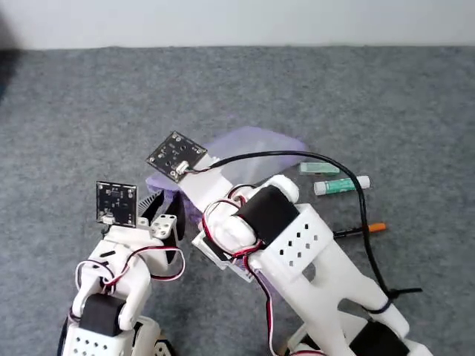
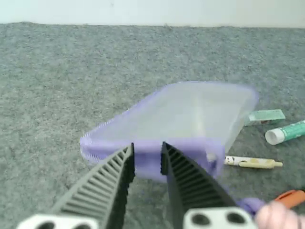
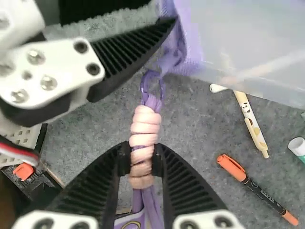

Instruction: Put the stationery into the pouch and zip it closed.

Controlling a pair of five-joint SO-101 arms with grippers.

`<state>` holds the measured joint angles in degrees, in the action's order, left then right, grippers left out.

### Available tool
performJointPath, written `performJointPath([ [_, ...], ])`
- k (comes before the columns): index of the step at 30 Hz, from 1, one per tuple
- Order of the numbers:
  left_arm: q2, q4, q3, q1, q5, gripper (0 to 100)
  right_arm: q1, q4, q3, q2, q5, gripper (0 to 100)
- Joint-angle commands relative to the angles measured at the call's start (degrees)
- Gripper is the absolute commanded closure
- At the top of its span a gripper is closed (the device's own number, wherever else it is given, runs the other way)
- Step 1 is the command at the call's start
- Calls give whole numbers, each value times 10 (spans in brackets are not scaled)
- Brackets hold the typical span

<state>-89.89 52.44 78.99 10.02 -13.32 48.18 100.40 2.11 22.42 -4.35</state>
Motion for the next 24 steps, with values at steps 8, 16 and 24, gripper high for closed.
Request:
performJointPath([
  [8,-6,38,-34,-4,7,906,-1,18,1,60,-5,991],
  [16,-3,40,-22,-13,6,906,-49,15,-3,141,-59,991],
  [24,-2,-27,40,10,6,906,-50,15,-3,187,-74,991],
])
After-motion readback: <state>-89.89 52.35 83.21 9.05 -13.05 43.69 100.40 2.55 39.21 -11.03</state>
